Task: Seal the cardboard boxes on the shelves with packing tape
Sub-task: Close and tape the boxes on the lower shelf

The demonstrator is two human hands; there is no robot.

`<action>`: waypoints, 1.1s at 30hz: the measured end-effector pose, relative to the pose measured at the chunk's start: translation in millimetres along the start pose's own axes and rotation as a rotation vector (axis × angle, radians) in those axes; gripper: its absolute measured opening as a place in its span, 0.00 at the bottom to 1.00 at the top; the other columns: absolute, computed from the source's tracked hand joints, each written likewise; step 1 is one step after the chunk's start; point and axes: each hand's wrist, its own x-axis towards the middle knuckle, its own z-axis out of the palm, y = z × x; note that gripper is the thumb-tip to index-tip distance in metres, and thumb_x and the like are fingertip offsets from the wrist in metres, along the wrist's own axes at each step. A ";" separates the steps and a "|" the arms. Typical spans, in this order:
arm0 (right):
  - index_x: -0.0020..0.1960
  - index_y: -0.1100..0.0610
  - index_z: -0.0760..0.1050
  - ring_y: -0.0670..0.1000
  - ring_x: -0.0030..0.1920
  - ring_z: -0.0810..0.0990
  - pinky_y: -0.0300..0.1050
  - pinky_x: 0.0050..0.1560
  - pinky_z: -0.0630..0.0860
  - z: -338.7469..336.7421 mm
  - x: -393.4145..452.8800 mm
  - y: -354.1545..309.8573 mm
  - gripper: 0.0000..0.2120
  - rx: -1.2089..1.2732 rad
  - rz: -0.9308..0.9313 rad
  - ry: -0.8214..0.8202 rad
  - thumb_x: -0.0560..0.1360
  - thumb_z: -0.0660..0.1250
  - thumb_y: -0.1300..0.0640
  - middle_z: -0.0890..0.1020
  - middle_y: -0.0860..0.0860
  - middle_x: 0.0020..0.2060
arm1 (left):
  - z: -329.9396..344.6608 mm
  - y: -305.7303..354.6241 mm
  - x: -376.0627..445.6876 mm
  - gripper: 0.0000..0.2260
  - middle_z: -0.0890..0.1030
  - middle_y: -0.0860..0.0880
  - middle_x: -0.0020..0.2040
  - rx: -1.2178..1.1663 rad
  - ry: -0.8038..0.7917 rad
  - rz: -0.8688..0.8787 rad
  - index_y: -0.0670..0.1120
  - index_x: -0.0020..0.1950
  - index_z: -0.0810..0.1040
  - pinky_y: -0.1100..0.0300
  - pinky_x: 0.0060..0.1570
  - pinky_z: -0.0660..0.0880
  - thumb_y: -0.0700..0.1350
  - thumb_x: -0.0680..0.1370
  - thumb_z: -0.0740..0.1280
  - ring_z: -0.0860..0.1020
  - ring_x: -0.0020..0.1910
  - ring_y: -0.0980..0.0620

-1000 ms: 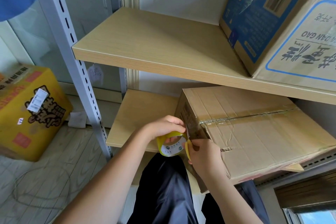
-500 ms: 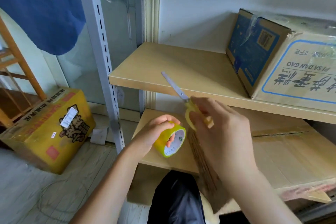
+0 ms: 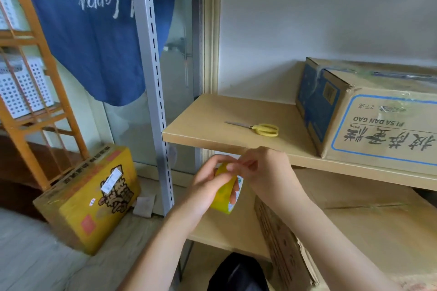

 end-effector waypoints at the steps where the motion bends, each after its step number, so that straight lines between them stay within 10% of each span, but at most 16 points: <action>1: 0.41 0.52 0.81 0.50 0.37 0.79 0.41 0.36 0.73 3.4 1.9 0.3 0.08 0.011 0.017 0.033 0.74 0.72 0.48 0.82 0.48 0.35 | 2.0 2.2 -2.1 0.10 0.78 0.40 0.43 0.040 0.007 0.008 0.39 0.60 0.74 0.64 0.34 0.76 0.37 0.79 0.66 0.77 0.34 0.48; 7: 0.40 0.57 0.76 0.56 0.37 0.76 0.50 0.36 0.75 12.6 -3.2 -13.1 0.06 -0.112 -0.109 0.143 0.76 0.66 0.59 0.76 0.51 0.38 | 2.4 11.0 -10.0 0.14 0.81 0.44 0.50 0.106 0.120 -0.124 0.55 0.65 0.73 0.61 0.43 0.76 0.47 0.81 0.67 0.78 0.44 0.47; 12: 0.38 0.59 0.77 0.57 0.38 0.76 0.51 0.36 0.75 6.0 36.7 -19.2 0.06 -0.060 -0.183 0.262 0.74 0.69 0.61 0.77 0.52 0.39 | 4.3 18.1 22.8 0.12 0.81 0.53 0.28 0.214 0.320 -0.229 0.47 0.59 0.74 0.54 0.50 0.77 0.54 0.81 0.65 0.79 0.35 0.50; 17: 0.43 0.58 0.74 0.62 0.49 0.78 0.45 0.42 0.70 15.5 79.8 -14.2 0.07 -0.289 -0.074 0.071 0.74 0.69 0.55 0.74 0.58 0.46 | 12.1 29.9 40.2 0.08 0.79 0.50 0.29 0.120 0.371 -0.293 0.47 0.44 0.73 0.68 0.33 0.75 0.49 0.80 0.67 0.77 0.23 0.56; 22: 0.64 0.60 0.64 0.60 0.57 0.74 0.50 0.49 0.72 4.7 94.1 -19.2 0.35 -0.337 -0.073 0.081 0.69 0.75 0.42 0.67 0.57 0.60 | 7.2 24.9 35.7 0.11 0.76 0.54 0.44 0.252 0.383 -0.290 0.52 0.49 0.72 0.60 0.42 0.70 0.59 0.78 0.67 0.76 0.47 0.53; 28: 0.49 0.57 0.75 0.57 0.39 0.76 0.48 0.32 0.70 10.3 52.1 14.3 0.04 -0.280 -0.371 0.422 0.74 0.67 0.61 0.76 0.52 0.42 | 29.3 -32.4 -4.8 0.09 0.76 0.47 0.44 0.304 1.036 -0.051 0.48 0.43 0.69 0.54 0.43 0.67 0.49 0.80 0.63 0.75 0.47 0.45; 33: 0.44 0.54 0.74 0.58 0.31 0.78 0.43 0.28 0.65 1.8 -24.8 147.8 0.02 -0.428 -0.235 0.256 0.74 0.63 0.56 0.79 0.49 0.33 | 114.1 -124.5 -20.2 0.09 0.80 0.47 0.55 0.378 0.634 -0.273 0.44 0.59 0.77 0.60 0.52 0.69 0.40 0.82 0.60 0.77 0.60 0.43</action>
